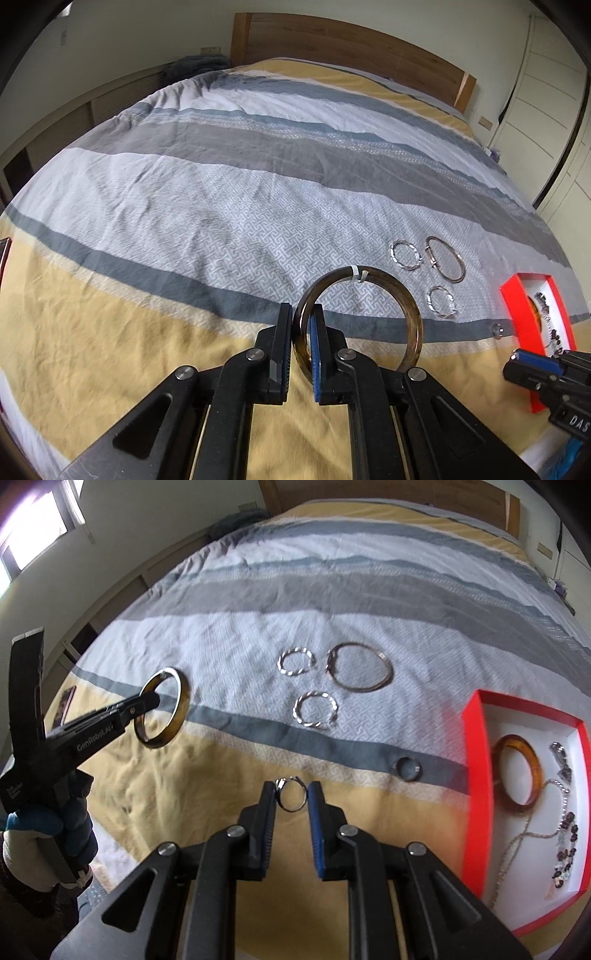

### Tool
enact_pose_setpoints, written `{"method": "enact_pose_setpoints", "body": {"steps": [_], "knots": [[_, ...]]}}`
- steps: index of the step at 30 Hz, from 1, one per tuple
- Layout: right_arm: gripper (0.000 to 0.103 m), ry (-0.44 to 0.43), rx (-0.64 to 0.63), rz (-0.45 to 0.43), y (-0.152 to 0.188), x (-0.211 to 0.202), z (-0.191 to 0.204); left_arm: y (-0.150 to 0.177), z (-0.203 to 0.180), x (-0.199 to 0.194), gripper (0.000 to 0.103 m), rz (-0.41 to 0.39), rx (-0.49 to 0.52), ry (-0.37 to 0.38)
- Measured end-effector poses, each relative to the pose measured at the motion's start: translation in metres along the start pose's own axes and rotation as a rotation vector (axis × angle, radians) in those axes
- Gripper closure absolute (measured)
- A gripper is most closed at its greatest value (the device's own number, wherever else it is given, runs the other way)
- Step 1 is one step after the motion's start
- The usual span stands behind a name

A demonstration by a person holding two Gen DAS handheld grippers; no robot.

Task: Organize jewelry
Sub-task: 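Grasp the dark bangle with the left tool while the right tool grasps a silver ring, then carry dark bangle and silver ring into the red box and release both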

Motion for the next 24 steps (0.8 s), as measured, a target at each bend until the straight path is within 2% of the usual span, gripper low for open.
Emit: {"method": "enact_pose_setpoints", "body": {"steps": [6,11,16,24], "knots": [[0.087,-0.009,0.039,-0.068,0.003,-0.036,-0.018,-0.002,-0.006,-0.027,0.094,-0.016,-0.003,-0.013],[0.087,0.008,0.091,-0.122,0.012,-0.066,-0.049,-0.006,-0.036,-0.045,0.094,-0.03,0.041,-0.008],[0.087,0.046,0.161,-0.16,0.028,-0.095,-0.097,-0.01,-0.094,-0.049,0.094,-0.029,0.123,0.039],[0.087,0.137,0.295,-0.164,0.061,-0.12,-0.197,0.004,-0.217,-0.028,0.094,0.032,0.302,0.159]]}}
Point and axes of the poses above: each gripper's, at about its wrist camera, not at the fingertips, and x roughly the way its jaws point, z to its left, y to its underside, the point moved 3 cm from there along x, roughly the way its jaws point, and after that the axes turned 4 degrees about x, right-handed, at the moved point
